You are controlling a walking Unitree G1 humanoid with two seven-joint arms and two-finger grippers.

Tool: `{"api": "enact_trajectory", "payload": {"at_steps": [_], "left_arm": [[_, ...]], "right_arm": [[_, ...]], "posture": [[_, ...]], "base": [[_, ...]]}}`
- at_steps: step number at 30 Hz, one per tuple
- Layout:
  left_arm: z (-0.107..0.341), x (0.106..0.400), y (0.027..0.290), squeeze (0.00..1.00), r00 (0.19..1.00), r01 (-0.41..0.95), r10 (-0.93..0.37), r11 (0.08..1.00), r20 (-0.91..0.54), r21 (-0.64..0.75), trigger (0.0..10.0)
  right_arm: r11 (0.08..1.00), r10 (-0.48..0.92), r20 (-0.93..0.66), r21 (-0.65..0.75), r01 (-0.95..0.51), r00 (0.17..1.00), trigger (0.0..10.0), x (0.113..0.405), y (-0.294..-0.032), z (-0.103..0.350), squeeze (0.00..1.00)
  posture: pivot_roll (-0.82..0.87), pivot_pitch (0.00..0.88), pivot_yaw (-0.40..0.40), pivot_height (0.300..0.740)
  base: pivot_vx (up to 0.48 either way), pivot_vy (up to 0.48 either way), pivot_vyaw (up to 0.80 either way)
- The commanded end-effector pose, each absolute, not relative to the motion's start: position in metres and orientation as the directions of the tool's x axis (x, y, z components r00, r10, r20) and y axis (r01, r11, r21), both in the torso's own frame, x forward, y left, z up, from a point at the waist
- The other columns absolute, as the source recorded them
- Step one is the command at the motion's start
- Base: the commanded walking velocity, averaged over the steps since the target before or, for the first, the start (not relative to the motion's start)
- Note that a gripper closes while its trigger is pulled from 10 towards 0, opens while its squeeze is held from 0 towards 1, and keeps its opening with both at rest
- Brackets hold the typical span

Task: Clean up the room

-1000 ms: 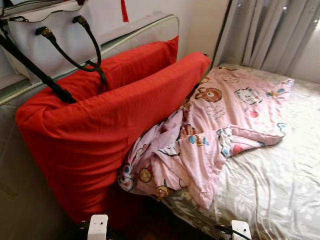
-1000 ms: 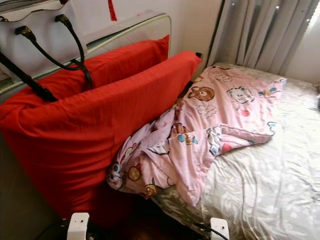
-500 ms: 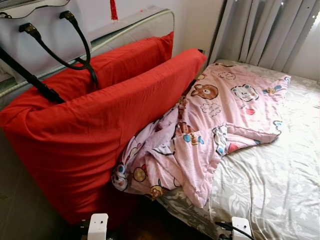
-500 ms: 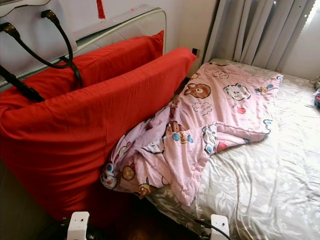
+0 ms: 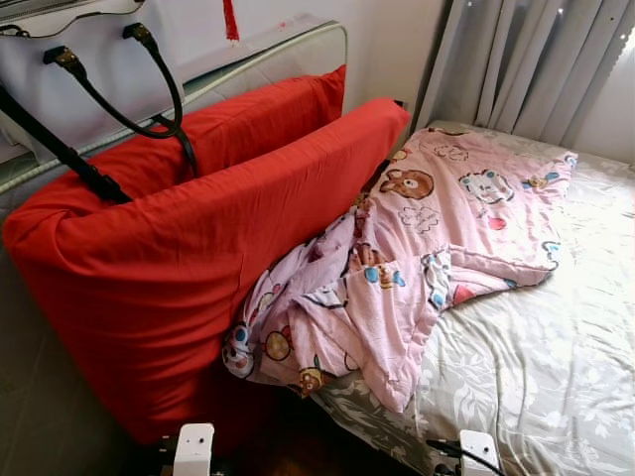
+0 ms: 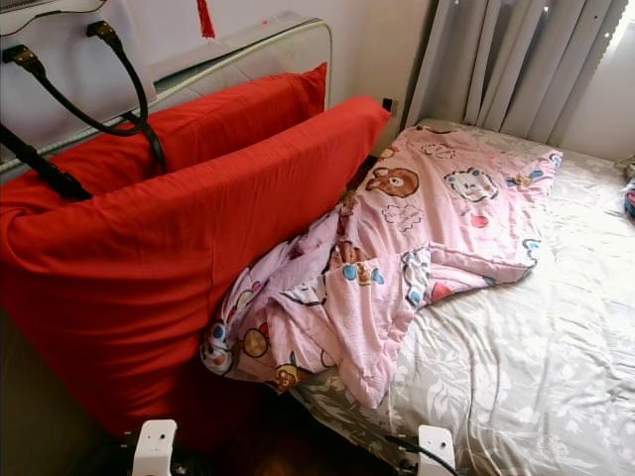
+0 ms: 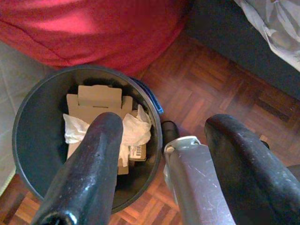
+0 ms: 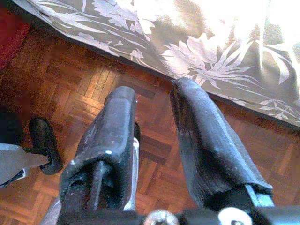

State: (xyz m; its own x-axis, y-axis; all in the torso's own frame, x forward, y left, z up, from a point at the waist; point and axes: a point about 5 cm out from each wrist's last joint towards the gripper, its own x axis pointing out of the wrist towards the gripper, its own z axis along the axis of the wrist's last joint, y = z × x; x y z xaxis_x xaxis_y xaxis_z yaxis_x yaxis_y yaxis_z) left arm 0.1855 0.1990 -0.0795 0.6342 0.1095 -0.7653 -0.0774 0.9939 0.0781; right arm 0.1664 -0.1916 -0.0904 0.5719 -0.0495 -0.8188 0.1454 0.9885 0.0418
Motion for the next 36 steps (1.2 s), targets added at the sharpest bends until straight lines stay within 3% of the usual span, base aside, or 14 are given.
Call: {"api": "enact_trajectory", "payload": {"at_steps": [1, 5, 14, 36], "left_arm": [[-0.0800, 0.1843, 0.2001, 0.00, 0.630, -0.064, 0.107, 0.994, -0.769, 0.086, 10.0], [-0.0801, 0.1843, 0.1992, 0.00, 0.631, -0.061, 0.106, 0.994, -0.769, 0.087, 10.0], [-0.0801, 0.1841, 0.1990, 0.00, 0.632, -0.055, 0.107, 0.994, -0.768, 0.094, 10.0], [-0.0812, 0.1828, 0.1978, 0.00, 0.623, -0.032, 0.108, 0.993, -0.775, 0.112, 10.0]], "right_arm": [[0.989, -0.052, -0.819, 0.039, 0.145, 0.571, 10.0, 0.1647, -0.1927, -0.0908, 0.00], [0.991, -0.054, -0.815, 0.028, 0.131, 0.577, 10.0, 0.1656, -0.1931, -0.0902, 0.00], [0.991, -0.064, -0.811, 0.018, 0.133, 0.582, 10.0, 0.1658, -0.1936, -0.0899, 0.00], [0.992, -0.057, -0.813, 0.020, 0.125, 0.580, 10.0, 0.1648, -0.1925, -0.0905, 0.00]], "posture": [[-0.01, 0.000, -0.040, 0.714], [-0.01, 0.000, -0.041, 0.714], [-0.01, 0.000, -0.040, 0.714], [-0.01, 0.000, -0.039, 0.714]], "base": [[0.000, 0.000, 0.00], [0.000, 0.000, 0.00], [0.000, 0.000, 0.78], [0.000, -0.160, 0.00]]}}
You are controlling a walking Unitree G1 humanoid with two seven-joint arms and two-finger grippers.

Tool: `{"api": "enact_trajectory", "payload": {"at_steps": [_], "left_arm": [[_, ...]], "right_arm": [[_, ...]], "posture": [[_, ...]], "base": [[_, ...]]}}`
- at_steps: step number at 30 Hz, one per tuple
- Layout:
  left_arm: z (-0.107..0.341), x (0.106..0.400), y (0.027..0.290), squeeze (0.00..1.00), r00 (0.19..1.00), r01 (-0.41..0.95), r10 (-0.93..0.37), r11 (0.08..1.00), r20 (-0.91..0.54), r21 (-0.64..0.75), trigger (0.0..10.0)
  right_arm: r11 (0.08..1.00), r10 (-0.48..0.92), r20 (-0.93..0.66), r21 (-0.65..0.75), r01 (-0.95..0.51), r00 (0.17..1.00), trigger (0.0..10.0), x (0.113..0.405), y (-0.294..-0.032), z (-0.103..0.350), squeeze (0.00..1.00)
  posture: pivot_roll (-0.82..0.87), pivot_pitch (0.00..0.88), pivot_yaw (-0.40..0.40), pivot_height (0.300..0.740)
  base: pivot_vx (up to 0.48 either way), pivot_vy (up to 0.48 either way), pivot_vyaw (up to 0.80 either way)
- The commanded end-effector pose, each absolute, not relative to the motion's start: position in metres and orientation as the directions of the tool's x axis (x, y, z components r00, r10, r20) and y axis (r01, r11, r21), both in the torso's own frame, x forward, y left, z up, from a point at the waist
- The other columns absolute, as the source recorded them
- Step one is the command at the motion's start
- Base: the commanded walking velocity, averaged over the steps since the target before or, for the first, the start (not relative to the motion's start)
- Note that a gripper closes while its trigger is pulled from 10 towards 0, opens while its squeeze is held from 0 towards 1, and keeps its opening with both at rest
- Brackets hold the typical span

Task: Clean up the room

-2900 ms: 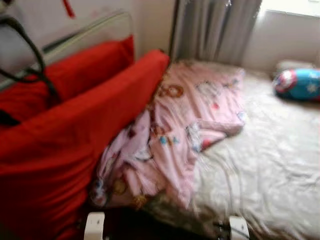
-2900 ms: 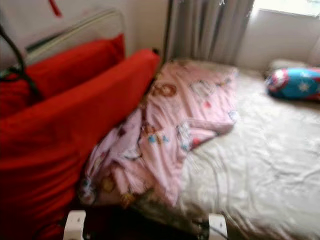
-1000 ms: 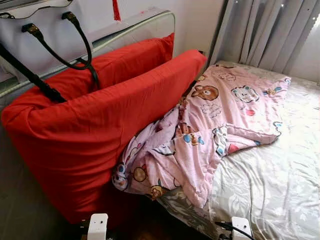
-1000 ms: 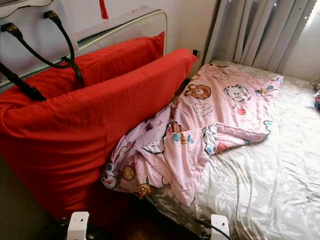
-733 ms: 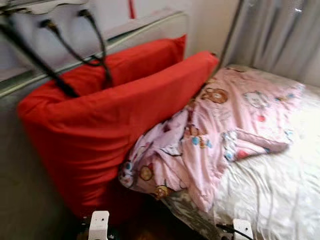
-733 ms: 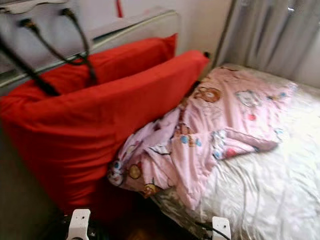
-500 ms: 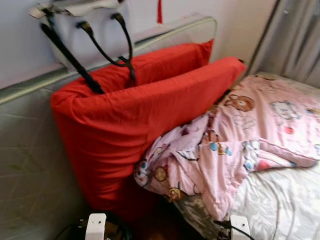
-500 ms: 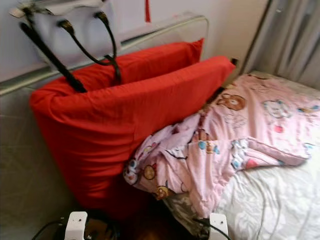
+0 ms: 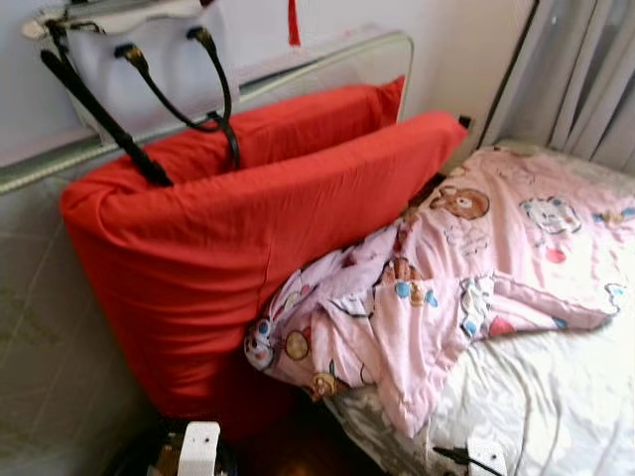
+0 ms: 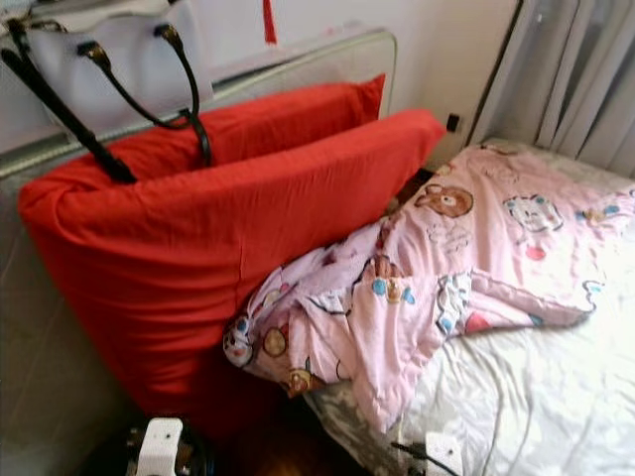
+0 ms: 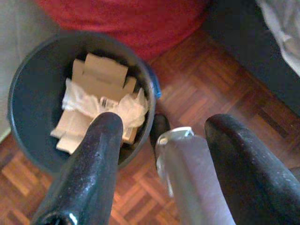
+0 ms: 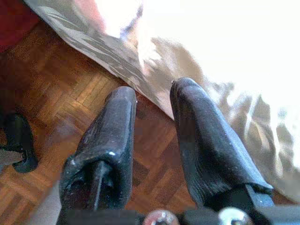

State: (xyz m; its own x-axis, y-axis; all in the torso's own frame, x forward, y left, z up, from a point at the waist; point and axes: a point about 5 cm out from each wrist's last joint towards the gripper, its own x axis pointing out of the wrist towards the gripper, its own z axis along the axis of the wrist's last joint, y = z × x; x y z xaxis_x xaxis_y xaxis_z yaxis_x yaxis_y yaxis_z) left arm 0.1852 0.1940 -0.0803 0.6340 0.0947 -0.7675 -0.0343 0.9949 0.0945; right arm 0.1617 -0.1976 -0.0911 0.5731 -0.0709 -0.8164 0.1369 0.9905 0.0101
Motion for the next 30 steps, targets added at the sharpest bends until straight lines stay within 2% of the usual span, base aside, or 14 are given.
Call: {"api": "enact_trajectory", "payload": {"at_steps": [1, 6, 16, 25, 30], "left_arm": [[-0.081, 0.183, 0.197, 0.00, 0.624, -0.032, 0.107, 0.993, -0.774, 0.112, 10.0], [-0.081, 0.183, 0.197, 0.00, 0.625, -0.043, 0.109, 0.993, -0.773, 0.106, 10.0], [-0.082, 0.179, 0.202, 0.00, 0.624, -0.048, 0.112, 0.993, -0.774, 0.105, 10.0], [-0.079, 0.186, 0.199, 0.00, 0.643, -0.074, 0.100, 0.995, -0.759, 0.068, 10.0], [-0.077, 0.189, 0.198, 0.00, 0.659, -0.100, 0.109, 0.993, -0.744, 0.057, 10.0]], "right_arm": [[0.992, -0.056, -0.812, 0.020, 0.124, 0.581, 10.0, 0.165, -0.192, -0.090, 0.00], [0.993, -0.051, -0.811, 0.022, 0.118, 0.583, 10.0, 0.165, -0.192, -0.090, 0.00], [0.992, -0.052, -0.813, 0.024, 0.124, 0.580, 10.0, 0.164, -0.192, -0.091, 0.00], [0.997, -0.018, -0.805, 0.030, 0.071, 0.592, 10.0, 0.165, -0.191, -0.090, 0.00], [0.997, -0.019, -0.801, 0.028, 0.069, 0.598, 10.0, 0.166, -0.192, -0.089, 0.00]], "posture": [[-0.01, 0.000, -0.039, 0.714], [-0.01, 0.000, -0.039, 0.714], [-0.01, 0.000, -0.037, 0.714], [-0.01, 0.000, -0.037, 0.714], [-0.01, 0.000, -0.039, 0.714]], "base": [[0.000, -0.428, 0.00], [0.000, -0.082, 0.80], [0.000, 0.000, 0.00], [0.000, 0.000, 0.00], [0.000, 0.000, 0.75]]}}
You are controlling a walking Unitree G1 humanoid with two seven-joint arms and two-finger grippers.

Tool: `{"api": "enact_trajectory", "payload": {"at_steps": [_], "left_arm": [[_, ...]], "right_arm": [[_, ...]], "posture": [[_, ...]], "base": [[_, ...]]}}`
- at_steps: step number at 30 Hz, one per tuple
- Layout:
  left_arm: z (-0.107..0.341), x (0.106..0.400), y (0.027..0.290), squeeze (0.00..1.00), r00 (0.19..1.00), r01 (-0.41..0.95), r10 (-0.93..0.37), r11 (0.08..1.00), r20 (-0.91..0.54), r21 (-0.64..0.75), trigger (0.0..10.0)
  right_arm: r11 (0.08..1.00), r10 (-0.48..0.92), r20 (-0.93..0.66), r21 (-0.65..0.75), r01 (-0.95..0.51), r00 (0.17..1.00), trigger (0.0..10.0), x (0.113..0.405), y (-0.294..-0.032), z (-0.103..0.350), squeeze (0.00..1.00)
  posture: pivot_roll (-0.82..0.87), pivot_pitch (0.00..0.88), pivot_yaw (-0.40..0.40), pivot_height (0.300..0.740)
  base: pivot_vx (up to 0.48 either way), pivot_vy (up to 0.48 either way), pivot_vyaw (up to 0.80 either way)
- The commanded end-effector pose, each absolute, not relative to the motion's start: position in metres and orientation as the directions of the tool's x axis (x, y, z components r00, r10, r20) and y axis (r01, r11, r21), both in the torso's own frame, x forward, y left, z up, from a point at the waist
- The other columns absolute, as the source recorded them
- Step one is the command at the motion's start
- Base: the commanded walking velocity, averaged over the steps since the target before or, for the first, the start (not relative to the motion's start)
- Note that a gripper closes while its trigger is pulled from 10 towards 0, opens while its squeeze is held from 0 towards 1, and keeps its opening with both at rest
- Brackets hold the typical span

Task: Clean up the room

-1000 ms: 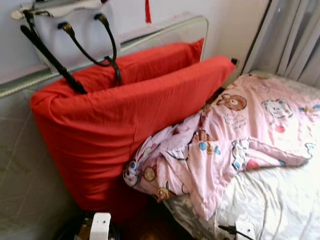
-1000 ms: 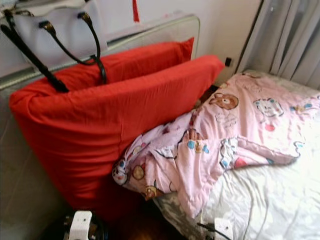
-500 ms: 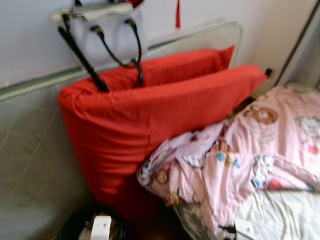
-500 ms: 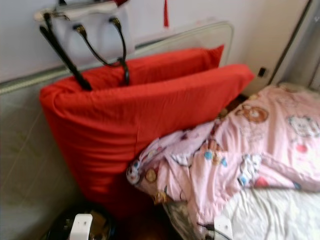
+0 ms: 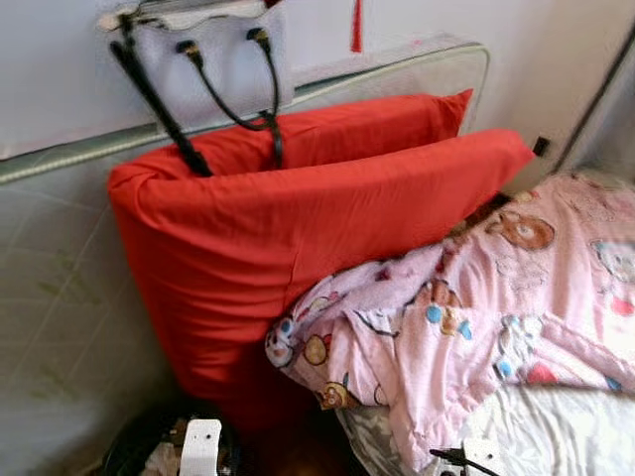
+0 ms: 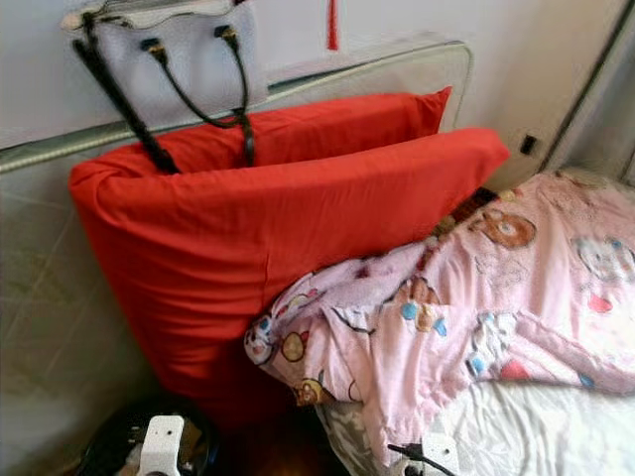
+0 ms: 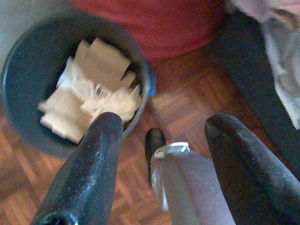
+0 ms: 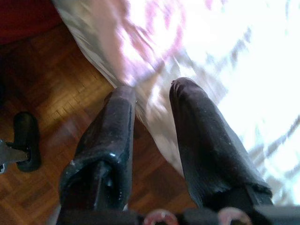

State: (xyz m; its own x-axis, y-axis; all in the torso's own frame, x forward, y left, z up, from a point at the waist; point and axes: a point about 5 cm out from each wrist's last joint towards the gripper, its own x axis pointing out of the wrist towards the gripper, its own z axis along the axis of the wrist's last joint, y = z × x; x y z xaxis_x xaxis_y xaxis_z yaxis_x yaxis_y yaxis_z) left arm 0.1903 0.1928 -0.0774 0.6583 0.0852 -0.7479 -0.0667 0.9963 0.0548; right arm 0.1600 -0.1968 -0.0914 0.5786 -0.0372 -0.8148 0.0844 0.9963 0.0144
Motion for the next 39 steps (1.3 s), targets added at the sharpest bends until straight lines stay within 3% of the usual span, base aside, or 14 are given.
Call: {"api": "enact_trajectory", "payload": {"at_steps": [1, 6, 18, 27, 30, 35, 37, 39], "left_arm": [[-0.077, 0.189, 0.199, 0.00, 0.659, -0.101, 0.111, 0.993, -0.744, 0.058, 10.0], [-0.077, 0.188, 0.200, 0.00, 0.659, -0.105, 0.114, 0.993, -0.743, 0.059, 10.0], [-0.072, 0.198, 0.198, 0.00, 0.686, -0.108, 0.109, 0.993, -0.719, 0.047, 10.0], [-0.042, 0.240, 0.191, 0.00, 0.835, -0.055, 0.049, 0.998, -0.548, 0.005, 10.0], [-0.020, 0.259, 0.188, 0.00, 0.914, -0.031, 0.021, 0.999, -0.405, -0.017, 10.0], [-0.007, 0.264, 0.185, 0.00, 0.953, -0.020, 0.008, 0.999, -0.302, -0.036, 10.0], [-0.001, 0.260, 0.183, 0.00, 0.971, -0.003, -0.008, 0.999, -0.238, -0.047, 10.0], [0.001, 0.258, 0.184, 0.00, 0.975, -0.008, -0.003, 0.999, -0.222, -0.052, 10.0]], "right_arm": [[0.997, -0.019, -0.801, 0.029, 0.070, 0.599, 10.0, 0.166, -0.192, -0.089, 0.00], [0.997, -0.021, -0.802, 0.029, 0.074, 0.597, 10.0, 0.166, -0.192, -0.089, 0.00], [0.994, -0.042, -0.801, 0.026, 0.105, 0.598, 10.0, 0.166, -0.193, -0.089, 0.00], [0.978, -0.083, -0.734, 0.072, 0.198, 0.674, 10.0, 0.169, -0.194, -0.085, 0.00], [0.966, -0.097, -0.676, 0.113, 0.232, 0.731, 10.0, 0.172, -0.196, -0.080, 0.00], [0.961, -0.084, -0.646, 0.150, 0.234, 0.759, 10.0, 0.173, -0.195, -0.078, 0.00], [0.975, -0.083, -0.374, 0.160, 0.152, 0.924, 10.0, 0.235, -0.188, -0.032, 0.00], [0.977, -0.084, -0.326, 0.158, 0.141, 0.941, 10.0, 0.242, -0.187, -0.024, 0.00]], "posture": [[-0.01, 0.000, -0.042, 0.714], [-0.01, 0.000, -0.043, 0.714], [-0.01, 0.000, -0.043, 0.714], [-0.02, 0.000, -0.046, 0.714], [-0.01, 0.000, -0.049, 0.714], [-0.01, 0.000, -0.053, 0.714], [-0.01, 0.000, -0.059, 0.714], [-0.01, 0.000, -0.059, 0.714]], "base": [[0.000, 0.000, 0.80], [0.000, 0.000, 0.73], [0.000, 0.000, 0.00], [0.000, 0.000, 0.00], [0.000, 0.000, 0.00], [0.000, 0.000, 0.00], [0.000, 0.000, 0.00], [0.000, 0.000, 0.00]]}}
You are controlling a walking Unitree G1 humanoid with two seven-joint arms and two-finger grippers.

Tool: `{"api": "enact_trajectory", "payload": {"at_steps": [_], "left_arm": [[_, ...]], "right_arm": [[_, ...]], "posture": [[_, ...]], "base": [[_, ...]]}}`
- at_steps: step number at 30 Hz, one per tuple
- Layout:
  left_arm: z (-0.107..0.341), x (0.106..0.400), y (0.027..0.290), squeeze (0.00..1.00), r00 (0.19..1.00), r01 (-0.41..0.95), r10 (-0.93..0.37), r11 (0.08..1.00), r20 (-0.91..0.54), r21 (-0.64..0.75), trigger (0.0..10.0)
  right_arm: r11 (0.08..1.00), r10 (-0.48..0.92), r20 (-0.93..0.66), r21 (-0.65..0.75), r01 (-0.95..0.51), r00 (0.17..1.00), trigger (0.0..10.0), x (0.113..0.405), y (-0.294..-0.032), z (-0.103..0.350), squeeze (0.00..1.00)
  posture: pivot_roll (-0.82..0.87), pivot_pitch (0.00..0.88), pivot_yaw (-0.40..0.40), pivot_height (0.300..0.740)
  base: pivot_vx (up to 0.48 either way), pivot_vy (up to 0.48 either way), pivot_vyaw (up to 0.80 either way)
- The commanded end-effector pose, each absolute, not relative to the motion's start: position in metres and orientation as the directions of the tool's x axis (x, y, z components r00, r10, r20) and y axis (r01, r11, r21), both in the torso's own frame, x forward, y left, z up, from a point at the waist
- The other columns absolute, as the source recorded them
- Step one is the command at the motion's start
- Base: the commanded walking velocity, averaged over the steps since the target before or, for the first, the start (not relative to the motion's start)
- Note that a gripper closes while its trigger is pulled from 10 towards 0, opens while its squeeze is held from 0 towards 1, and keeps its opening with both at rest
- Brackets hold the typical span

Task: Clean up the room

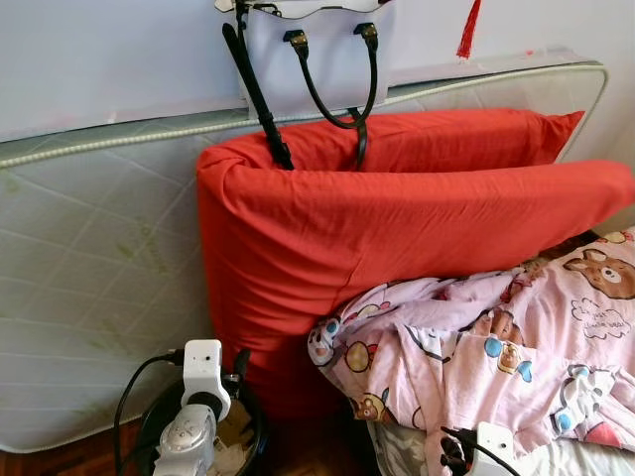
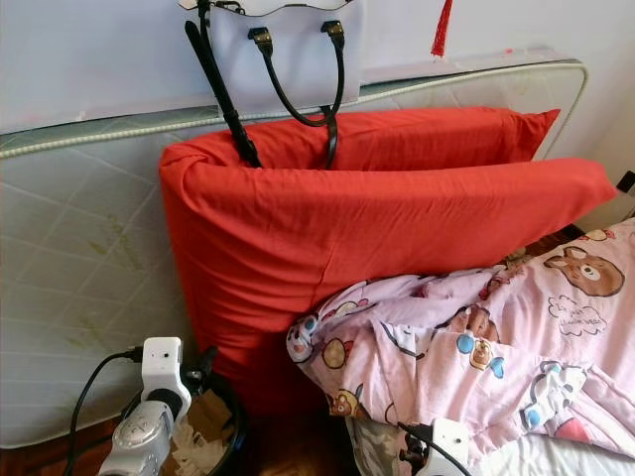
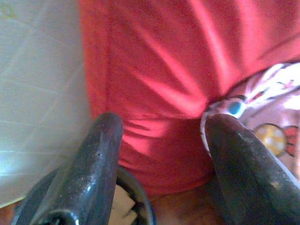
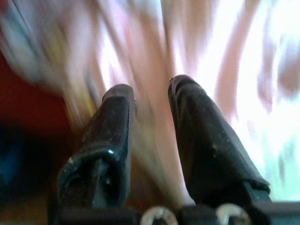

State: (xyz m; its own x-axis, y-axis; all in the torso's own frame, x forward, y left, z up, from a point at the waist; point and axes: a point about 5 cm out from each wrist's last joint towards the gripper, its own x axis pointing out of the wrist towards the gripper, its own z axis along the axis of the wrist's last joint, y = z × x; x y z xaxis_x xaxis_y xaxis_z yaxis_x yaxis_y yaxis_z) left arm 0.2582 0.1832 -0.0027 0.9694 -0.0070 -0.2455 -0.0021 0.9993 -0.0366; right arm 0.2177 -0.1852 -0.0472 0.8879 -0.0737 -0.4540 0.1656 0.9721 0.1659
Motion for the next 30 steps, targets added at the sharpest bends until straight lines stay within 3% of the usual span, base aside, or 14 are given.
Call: {"api": "enact_trajectory", "payload": {"at_steps": [1, 25, 30], "left_arm": [[0.002, 0.258, 0.185, 0.00, 0.977, -0.013, 0.001, 0.998, -0.211, -0.057, 10.0], [0.013, 0.255, 0.188, 0.00, 0.981, -0.024, 0.006, 0.996, -0.192, -0.091, 10.0], [0.012, 0.255, 0.187, 0.00, 0.980, -0.025, 0.005, 0.995, -0.200, -0.099, 10.0]], "right_arm": [[0.977, -0.087, -0.318, 0.156, 0.142, 0.944, 10.0, 0.241, -0.189, -0.024, 0.00], [0.971, -0.086, -0.357, 0.180, 0.159, 0.930, 10.0, 0.230, -0.179, -0.033, 0.00], [0.971, -0.086, -0.363, 0.179, 0.160, 0.928, 10.0, 0.230, -0.180, -0.033, 0.00]], "posture": [[-0.01, 0.000, -0.059, 0.714], [-0.02, 0.000, -0.051, 0.714], [-0.02, 0.000, -0.051, 0.714]], "base": [[0.000, 0.000, 0.00], [0.000, 0.000, 0.00], [0.000, 0.000, -0.52]]}}
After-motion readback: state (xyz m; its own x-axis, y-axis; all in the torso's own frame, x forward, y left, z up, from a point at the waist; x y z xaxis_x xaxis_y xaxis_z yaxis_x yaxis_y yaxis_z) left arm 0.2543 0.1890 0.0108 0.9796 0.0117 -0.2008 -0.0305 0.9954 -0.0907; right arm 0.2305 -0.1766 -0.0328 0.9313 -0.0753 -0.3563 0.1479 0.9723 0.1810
